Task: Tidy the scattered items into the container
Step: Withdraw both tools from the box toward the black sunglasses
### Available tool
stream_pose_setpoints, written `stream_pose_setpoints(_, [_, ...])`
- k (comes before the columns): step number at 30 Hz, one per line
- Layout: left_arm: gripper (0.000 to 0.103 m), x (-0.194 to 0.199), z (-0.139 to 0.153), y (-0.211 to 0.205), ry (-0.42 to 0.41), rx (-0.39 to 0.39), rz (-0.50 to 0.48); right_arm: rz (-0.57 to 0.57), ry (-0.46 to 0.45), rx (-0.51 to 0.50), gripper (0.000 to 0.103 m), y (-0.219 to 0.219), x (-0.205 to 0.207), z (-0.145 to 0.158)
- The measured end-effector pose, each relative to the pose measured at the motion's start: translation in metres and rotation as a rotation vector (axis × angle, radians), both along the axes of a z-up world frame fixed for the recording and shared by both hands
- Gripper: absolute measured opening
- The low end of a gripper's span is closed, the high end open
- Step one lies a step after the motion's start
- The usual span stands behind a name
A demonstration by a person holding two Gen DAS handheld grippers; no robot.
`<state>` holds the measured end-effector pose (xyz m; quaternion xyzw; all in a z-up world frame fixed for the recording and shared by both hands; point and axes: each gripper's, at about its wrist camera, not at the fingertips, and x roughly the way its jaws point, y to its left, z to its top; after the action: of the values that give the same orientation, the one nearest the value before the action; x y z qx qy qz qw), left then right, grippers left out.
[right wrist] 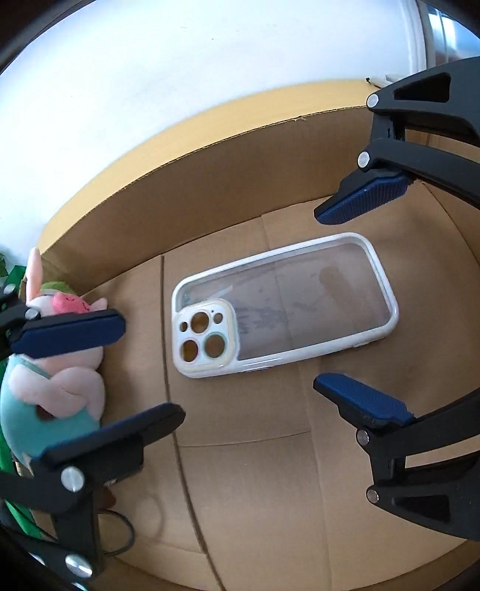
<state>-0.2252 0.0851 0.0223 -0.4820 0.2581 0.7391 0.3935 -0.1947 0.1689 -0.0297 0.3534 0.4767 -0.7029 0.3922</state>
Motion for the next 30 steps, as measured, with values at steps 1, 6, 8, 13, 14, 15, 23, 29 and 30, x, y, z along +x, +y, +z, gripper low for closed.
stream_pose_setpoints(1, [0.046, 0.005, 0.004, -0.004, 0.009, 0.020, 0.007, -0.003, -0.006, -0.018, 0.085, 0.002, 0.003, 0.003])
stream_pose_setpoints(6, [0.046, 0.043, 0.033, -0.032, 0.081, 0.118, 0.113, -0.066, -0.002, -0.079, 0.085, 0.017, 0.030, 0.028])
stream_pose_setpoints(8, [0.052, 0.062, 0.048, -0.048, 0.133, 0.144, 0.184, -0.132, 0.000, -0.124, 0.086, 0.022, 0.043, 0.044])
stream_pose_setpoints(13, [0.076, 0.112, 0.086, -0.058, 0.268, 0.223, 0.355, -0.357, -0.009, -0.319, 0.091, 0.015, 0.084, 0.091])
stream_pose_setpoints(14, [0.079, 0.128, 0.089, -0.057, 0.294, 0.233, 0.380, -0.400, 0.002, -0.356, 0.093, 0.008, 0.094, 0.103])
stream_pose_setpoints(15, [0.079, 0.142, 0.091, -0.056, 0.309, 0.244, 0.396, -0.441, 0.013, -0.391, 0.096, 0.005, 0.106, 0.110])
stream_pose_setpoints(23, [0.079, 0.232, 0.099, -0.054, 0.281, 0.328, 0.488, -0.692, 0.085, -0.568, 0.099, 0.059, 0.211, 0.156])
stream_pose_setpoints(29, [0.079, 0.280, 0.086, -0.034, 0.221, 0.367, 0.490, -0.759, 0.060, -0.566, 0.099, 0.078, 0.249, 0.134])
stream_pose_setpoints(30, [0.079, 0.284, 0.082, -0.031, 0.203, 0.379, 0.490, -0.764, 0.049, -0.571, 0.099, 0.079, 0.252, 0.129])
